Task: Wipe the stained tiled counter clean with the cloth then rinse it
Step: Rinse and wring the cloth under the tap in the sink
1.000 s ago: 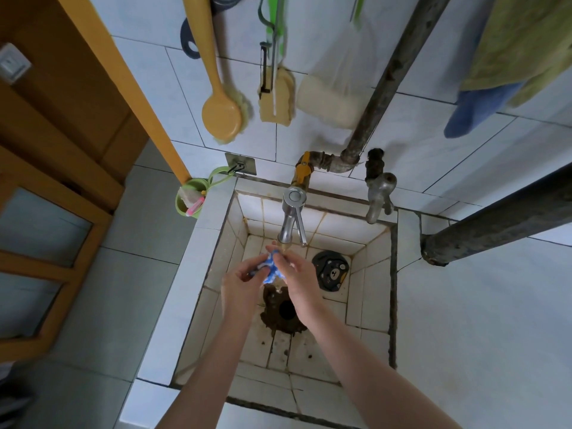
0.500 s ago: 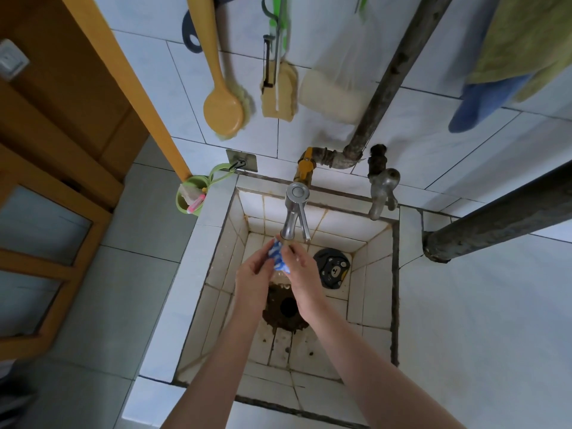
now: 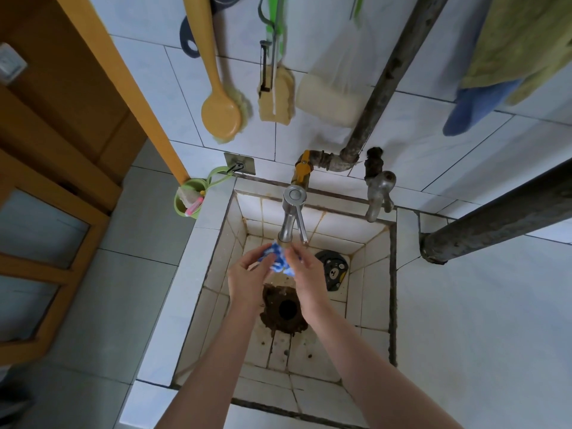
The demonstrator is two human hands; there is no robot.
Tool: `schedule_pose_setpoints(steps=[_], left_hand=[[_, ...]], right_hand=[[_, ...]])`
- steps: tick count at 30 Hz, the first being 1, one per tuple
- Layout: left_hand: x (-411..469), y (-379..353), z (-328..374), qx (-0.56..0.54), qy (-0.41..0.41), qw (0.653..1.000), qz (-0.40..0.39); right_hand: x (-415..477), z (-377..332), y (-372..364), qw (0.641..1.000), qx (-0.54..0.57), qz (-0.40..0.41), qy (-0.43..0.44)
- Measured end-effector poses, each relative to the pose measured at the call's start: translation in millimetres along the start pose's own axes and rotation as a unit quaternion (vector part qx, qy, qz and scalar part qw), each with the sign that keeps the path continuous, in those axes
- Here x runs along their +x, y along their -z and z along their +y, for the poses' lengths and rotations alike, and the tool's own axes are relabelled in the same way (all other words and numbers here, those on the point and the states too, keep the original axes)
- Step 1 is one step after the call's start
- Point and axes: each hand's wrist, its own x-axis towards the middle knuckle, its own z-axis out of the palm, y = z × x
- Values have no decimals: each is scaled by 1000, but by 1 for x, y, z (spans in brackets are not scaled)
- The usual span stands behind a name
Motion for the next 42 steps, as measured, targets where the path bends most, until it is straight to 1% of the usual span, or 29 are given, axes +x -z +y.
schedule_pose_setpoints(steps=[1, 3, 5, 7, 9, 11, 12, 13, 15, 18, 20, 23, 26, 28, 30, 32, 33, 35, 38, 40, 42], left_hand=[[-2, -2, 0, -19, 7, 1000, -17], [-3, -6, -2, -47, 33, 998, -35], [-4, -6, -3, -66, 61, 996, -30], [-3, -4, -5, -51, 62, 996, -30], [-2, 0, -6, -33, 48, 998, -39], [-3, 1, -6, -41, 47, 997, -47], [-3, 1, -5, -46, 46, 997, -46], [-3, 1, -4, -47, 40, 997, -41], [-1, 1, -2, -47, 24, 998, -26], [2, 1, -2, -37, 24, 999, 5], [1, 0, -7, -41, 41, 998, 9], [-3, -2, -10, -39, 42, 998, -17], [-4, 1, -9, -40, 43, 998, -39], [-3, 1, -7, -51, 49, 996, -48], [-4, -3, -4, -81, 71, 993, -51], [-6, -8, 0, -120, 101, 986, -59], [-6, -10, 2, -138, 110, 982, -64], [-7, -10, 4, -160, 115, 978, -63], [-6, -8, 5, -154, 116, 980, -56], [-6, -8, 8, -179, 130, 973, -61], [-7, -8, 13, -212, 153, 963, -61]], right_hand=[[-3, 3, -3, 1000, 2, -30, -8], [-4, 8, -7, 999, 3, -42, -22], [-2, 5, -7, 999, -46, -18, 2], [0, -1, -5, 996, -89, 5, 33], [4, -4, -2, 994, -90, 46, 43], [9, -5, 1, 991, -83, 99, 33], [11, -3, 4, 991, -79, 108, 27], [11, -4, 4, 993, -57, 101, 21], [7, -2, 5, 998, -12, 55, 19], [-2, 3, 2, 997, -38, -28, 55], [-4, 10, -3, 996, -46, -59, 45], [-3, 12, -4, 996, -64, -47, 28], [-1, 7, -1, 993, -111, 31, 32], [-2, 2, -1, 992, -92, 74, 45], [-4, -2, -4, 997, -36, 55, 40], [-9, 0, -9, 999, 29, -13, 16], [-12, 2, -10, 999, 33, -43, -2], [-17, 5, -12, 997, -7, -73, -15], [-17, 7, 0, 990, -122, -66, 11], [-18, -8, 12, 983, -177, -33, 43], [-21, -30, 25, 978, -194, 10, 71]])
